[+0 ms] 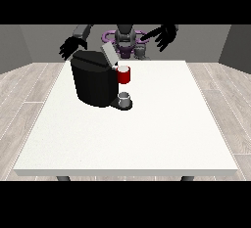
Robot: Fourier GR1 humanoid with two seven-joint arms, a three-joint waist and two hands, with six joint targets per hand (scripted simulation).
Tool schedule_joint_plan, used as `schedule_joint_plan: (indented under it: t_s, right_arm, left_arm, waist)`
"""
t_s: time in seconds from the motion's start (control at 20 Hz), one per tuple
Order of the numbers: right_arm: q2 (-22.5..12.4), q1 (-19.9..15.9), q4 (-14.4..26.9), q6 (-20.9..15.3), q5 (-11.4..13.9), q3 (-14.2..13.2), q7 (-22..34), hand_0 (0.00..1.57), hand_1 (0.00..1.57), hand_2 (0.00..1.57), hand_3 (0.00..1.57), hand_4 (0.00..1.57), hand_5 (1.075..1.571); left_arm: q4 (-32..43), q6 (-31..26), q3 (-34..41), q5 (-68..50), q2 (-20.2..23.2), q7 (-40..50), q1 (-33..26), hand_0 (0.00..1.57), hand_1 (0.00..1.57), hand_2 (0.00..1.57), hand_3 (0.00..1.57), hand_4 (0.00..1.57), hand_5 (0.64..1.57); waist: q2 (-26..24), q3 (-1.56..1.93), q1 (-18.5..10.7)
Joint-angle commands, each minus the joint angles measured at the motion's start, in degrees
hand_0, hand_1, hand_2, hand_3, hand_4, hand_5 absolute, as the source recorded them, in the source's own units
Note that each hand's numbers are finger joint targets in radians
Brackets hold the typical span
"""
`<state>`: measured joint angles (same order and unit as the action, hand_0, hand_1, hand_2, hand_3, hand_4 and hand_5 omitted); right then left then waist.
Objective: Insert the coffee pod into the coffee machine and close the lid
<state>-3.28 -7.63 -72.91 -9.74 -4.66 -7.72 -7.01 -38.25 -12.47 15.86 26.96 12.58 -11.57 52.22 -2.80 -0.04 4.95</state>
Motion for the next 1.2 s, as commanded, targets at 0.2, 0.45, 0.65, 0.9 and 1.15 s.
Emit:
schedule_joint_plan:
  t_s: [0.2,0.45,0.65,0.9,1.15]
  right_arm:
    - [-4.1,3.6,-5.2,3.8,1.3,2.5,4.9,0.00,0.00,0.00,0.00,0.37,1.571]
    - [-5.9,0.5,-7.7,7.0,-0.5,2.6,7.5,0.00,0.00,0.00,0.00,0.26,1.571]
    - [-8.1,-3.9,-11.2,8.7,-0.7,2.4,7.6,0.00,0.00,0.00,0.00,0.04,1.571]
    - [-7.5,-4.9,-11.0,9.8,-0.3,4.4,10.6,0.00,0.00,0.00,0.00,0.00,1.571]
    - [-6.7,-5.7,-13.4,10.8,1.8,7.5,11.6,0.00,0.00,0.00,0.00,0.24,1.571]
  left_arm:
    - [-1.2,-0.3,4.7,-7.6,-4.8,-2.3,-12.2,0.00,0.00,0.00,0.00,0.19,1.571]
    - [-2.4,-1.4,5.3,-10.9,-8.8,-2.1,-16.8,0.00,0.00,0.00,0.00,0.00,1.571]
    - [-3.8,-6.6,7.4,-14.3,-3.8,-3.5,-18.3,0.00,0.00,0.00,0.00,0.00,1.571]
    - [-8.1,-6.1,4.8,-16.3,-10.4,0.0,-22.6,0.00,0.00,0.00,0.00,0.14,1.571]
    - [-13.1,-5.6,3.5,-17.6,-9.7,-2.8,-29.0,0.00,0.00,0.00,0.00,0.09,1.571]
  waist:
    - [-9.6,-0.02,-3.2]
    - [-12.3,0.02,-6.9]
    - [-8.9,0.02,-7.5]
    - [-11.1,0.04,-11.1]
    - [-9.1,0.03,-10.5]
